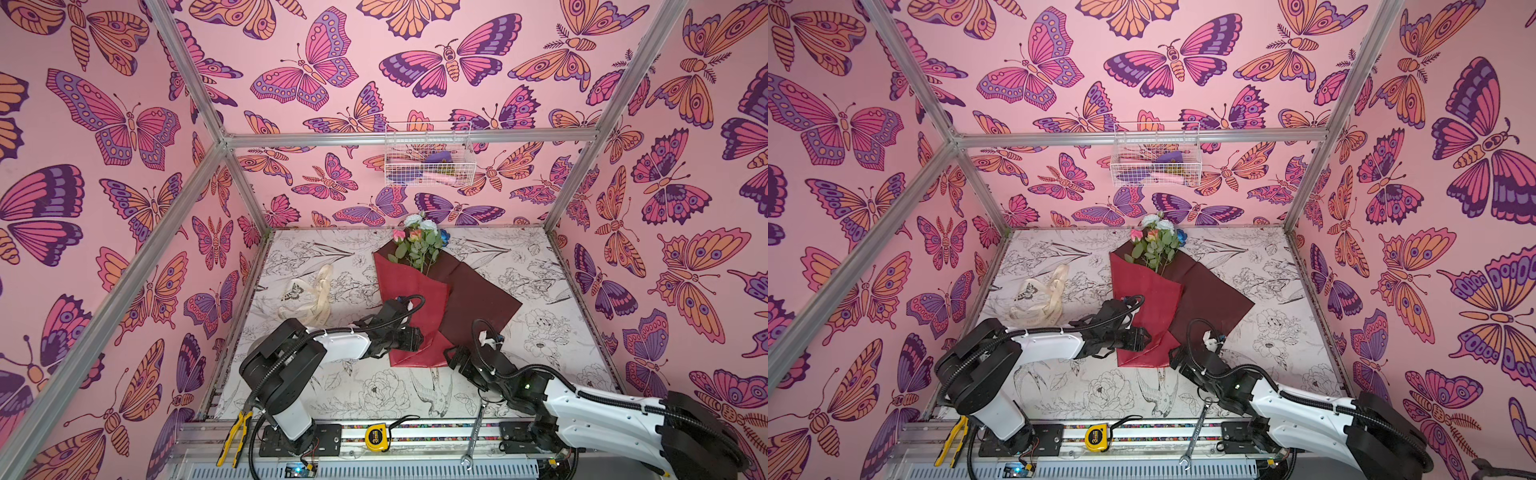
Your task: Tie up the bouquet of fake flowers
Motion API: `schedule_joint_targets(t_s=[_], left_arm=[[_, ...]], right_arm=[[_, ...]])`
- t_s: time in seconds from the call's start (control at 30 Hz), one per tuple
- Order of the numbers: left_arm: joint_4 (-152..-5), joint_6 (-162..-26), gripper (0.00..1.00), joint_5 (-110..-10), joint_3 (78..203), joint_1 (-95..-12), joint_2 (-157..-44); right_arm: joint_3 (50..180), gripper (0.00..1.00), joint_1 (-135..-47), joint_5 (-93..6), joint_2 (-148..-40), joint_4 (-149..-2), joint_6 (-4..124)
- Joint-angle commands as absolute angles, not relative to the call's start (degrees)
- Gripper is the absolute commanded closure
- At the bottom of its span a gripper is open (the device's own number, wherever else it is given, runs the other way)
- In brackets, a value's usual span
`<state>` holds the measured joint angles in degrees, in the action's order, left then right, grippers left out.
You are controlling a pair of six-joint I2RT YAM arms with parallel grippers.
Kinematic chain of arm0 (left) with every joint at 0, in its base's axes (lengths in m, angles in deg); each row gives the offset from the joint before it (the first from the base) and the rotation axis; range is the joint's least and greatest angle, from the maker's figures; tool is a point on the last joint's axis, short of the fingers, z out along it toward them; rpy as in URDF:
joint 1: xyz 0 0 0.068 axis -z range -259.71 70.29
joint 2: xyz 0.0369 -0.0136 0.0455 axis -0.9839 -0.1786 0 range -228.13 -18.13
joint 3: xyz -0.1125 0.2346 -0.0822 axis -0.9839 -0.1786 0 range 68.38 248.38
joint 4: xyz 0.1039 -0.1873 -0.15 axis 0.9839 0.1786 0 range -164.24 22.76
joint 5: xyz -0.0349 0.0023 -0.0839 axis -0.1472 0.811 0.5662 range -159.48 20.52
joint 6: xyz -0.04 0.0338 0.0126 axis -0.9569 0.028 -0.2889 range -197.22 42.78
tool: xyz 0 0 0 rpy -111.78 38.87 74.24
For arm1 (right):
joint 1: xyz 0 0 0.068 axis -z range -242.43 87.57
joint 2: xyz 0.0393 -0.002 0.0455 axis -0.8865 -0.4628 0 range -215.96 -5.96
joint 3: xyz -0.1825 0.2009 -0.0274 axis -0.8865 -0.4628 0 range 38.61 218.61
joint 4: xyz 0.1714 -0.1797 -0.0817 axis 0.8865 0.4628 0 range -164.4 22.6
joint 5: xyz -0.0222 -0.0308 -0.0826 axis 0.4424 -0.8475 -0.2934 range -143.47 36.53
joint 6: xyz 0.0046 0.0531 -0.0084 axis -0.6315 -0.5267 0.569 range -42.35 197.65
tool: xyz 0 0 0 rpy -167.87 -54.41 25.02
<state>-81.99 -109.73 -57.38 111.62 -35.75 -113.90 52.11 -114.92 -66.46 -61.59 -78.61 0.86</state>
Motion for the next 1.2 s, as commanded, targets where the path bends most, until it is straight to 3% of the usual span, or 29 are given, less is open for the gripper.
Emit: schedule_joint_targets(t_s=[0.0,0.37,0.73,0.87,1.17], left_arm=[[-81.82,-110.95,0.37,-55.71,110.00,-35.27,-115.05],[-81.88,-111.94,0.37,-55.22,109.36,-35.32,-114.75],[-81.86,-112.03,0.37,-51.70,108.57,-35.24,-110.81],[-82.04,-111.26,0.38,-50.73,108.88,-35.24,-110.42],[-82.79,-111.75,0.44,-48.07,110.46,-34.89,-111.16]], right_arm=[[50.70,0.01,-110.84,-66.53,-62.99,-82.49,4.18],[53.69,0.01,-99.68,-61.91,-69.25,-85.81,13.40],[54.95,0.11,-92.43,-57.05,-70.07,-85.24,21.46],[55.14,0.19,-91.36,-58.75,-68.92,-82.53,22.12],[54.61,0.47,-91.13,-62.51,-64.57,-76.87,23.13]])
